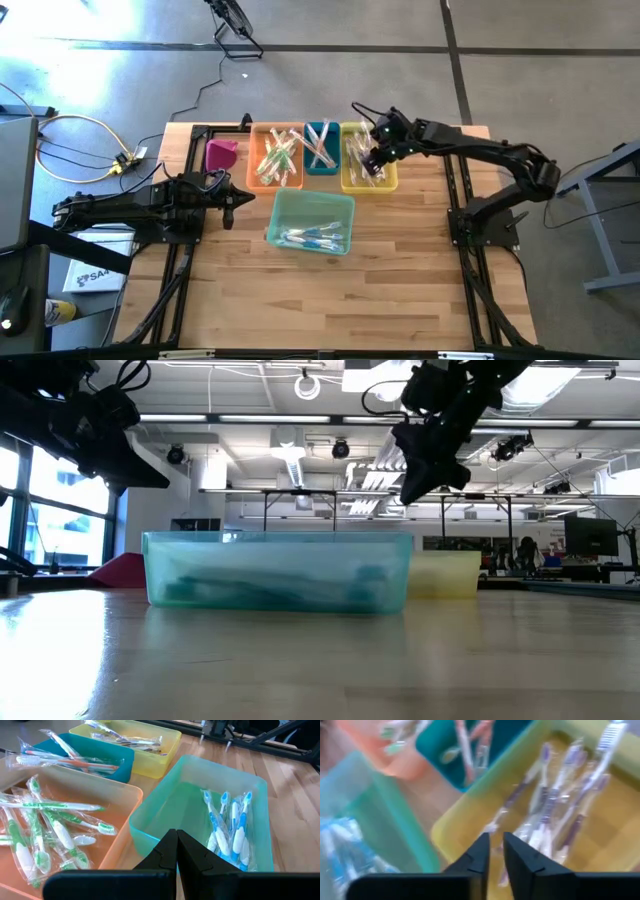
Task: Pick & Place Toothbrushes
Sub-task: Return to Home Position
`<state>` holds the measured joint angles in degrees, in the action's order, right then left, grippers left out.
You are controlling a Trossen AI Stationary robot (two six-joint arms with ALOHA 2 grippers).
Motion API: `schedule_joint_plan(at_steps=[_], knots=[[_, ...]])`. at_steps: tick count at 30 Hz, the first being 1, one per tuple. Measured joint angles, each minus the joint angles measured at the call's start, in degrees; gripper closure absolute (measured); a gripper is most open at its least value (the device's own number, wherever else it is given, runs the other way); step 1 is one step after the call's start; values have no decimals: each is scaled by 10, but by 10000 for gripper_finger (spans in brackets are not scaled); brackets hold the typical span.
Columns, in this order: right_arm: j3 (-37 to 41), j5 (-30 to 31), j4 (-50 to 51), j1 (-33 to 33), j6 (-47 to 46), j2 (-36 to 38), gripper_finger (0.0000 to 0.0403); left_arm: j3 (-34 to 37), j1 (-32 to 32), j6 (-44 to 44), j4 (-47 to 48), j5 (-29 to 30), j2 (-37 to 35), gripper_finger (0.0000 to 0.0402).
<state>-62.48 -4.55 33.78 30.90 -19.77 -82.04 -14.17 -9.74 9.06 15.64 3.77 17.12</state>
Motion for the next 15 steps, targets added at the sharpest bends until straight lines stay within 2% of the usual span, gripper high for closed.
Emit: schedule_joint_plan(at_steps=[3,9,15], knots=[[-1,-3,0,-20,-1,2,394,0,0,0,0,0,0,402],[-1,33,-1,-62,-30,2,400,0,0,0,-12,6,0,402],[-1,24,-3,-88,-87,2,401,0,0,2,-30,17,0,402]])
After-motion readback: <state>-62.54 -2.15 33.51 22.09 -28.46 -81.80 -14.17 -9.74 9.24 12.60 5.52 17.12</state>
